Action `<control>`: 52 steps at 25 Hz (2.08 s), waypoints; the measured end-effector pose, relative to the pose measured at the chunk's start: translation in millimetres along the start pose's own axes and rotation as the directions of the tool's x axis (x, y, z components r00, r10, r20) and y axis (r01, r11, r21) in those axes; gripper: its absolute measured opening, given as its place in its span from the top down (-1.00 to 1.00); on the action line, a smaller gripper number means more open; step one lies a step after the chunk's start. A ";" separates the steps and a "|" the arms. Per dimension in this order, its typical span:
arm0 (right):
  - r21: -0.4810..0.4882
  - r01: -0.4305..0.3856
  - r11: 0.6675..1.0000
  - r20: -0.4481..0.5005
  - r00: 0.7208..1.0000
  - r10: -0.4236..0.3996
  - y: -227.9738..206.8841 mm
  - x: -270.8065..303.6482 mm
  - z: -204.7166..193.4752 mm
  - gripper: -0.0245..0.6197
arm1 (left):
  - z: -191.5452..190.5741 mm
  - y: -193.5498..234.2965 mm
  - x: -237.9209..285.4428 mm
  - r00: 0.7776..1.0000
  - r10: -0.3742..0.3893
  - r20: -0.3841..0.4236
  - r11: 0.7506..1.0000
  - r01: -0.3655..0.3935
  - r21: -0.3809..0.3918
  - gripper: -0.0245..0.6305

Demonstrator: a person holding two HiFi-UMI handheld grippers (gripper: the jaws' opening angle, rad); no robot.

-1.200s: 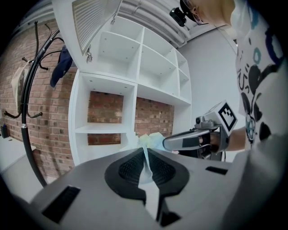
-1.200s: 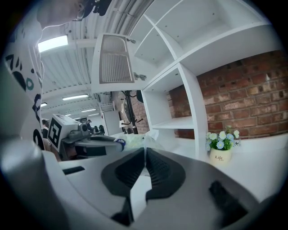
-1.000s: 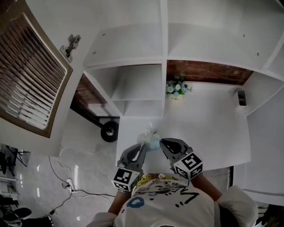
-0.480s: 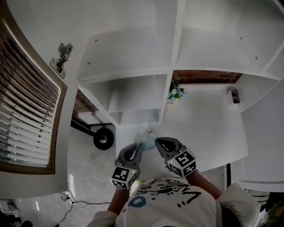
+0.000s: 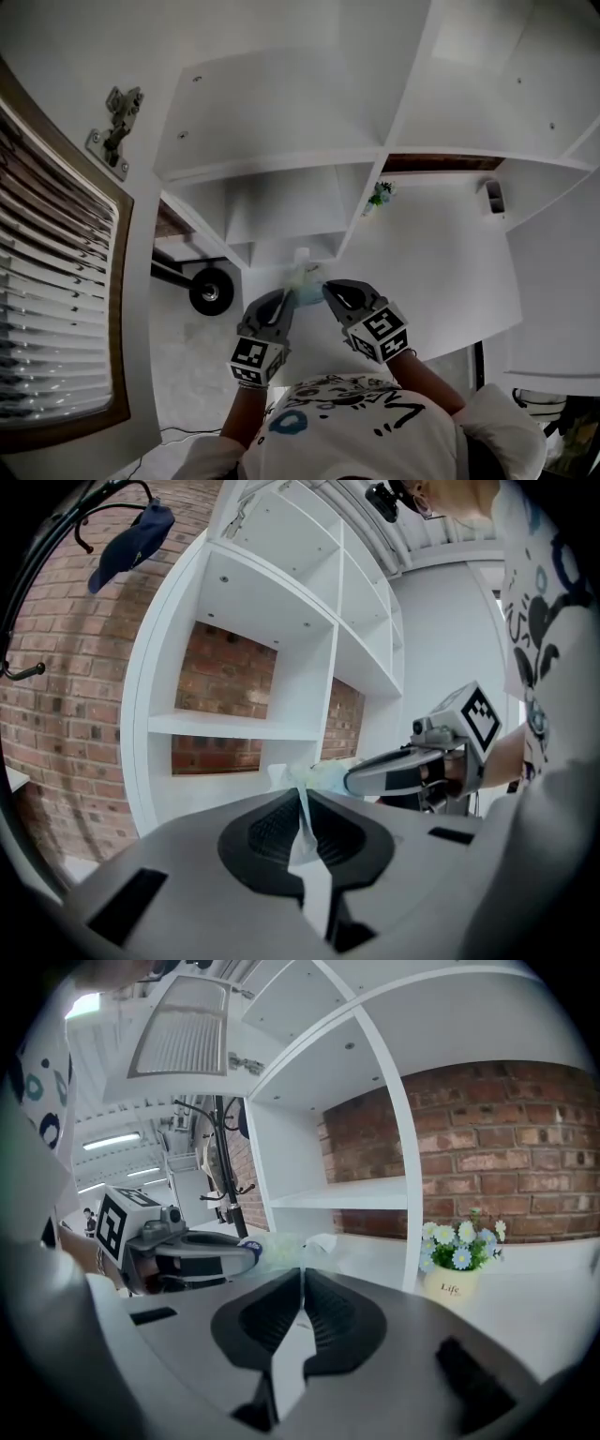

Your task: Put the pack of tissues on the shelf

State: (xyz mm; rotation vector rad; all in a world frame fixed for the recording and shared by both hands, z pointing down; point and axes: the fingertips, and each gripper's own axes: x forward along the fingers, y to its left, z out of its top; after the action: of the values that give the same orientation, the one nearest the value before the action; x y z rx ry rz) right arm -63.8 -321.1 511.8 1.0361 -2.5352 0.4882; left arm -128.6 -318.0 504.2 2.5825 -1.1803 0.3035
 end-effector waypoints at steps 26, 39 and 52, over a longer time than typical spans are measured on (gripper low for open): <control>-0.013 0.081 0.997 -0.034 0.996 -0.081 -44.8 86.5 -10.4 0.83 | -27.7 78.4 55.6 0.999 0.036 -0.017 0.999 -0.036 -0.027 0.85; -0.079 0.100 0.992 -0.006 0.995 -0.101 -73.7 112.0 -18.2 0.83 | -42.4 95.9 84.6 0.997 0.083 0.008 0.997 -0.083 -0.003 0.85; -0.067 0.193 0.979 0.003 0.981 -0.193 -89.7 142.9 -26.0 0.83 | -49.9 124.4 106.1 0.988 0.155 -0.011 0.988 -0.155 -0.009 0.85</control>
State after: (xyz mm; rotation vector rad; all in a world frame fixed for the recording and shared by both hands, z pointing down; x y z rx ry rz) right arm -89.7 -454.9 614.5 1.2391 -2.3977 0.3479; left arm -158.7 -453.2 604.3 2.4824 -1.3789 0.3429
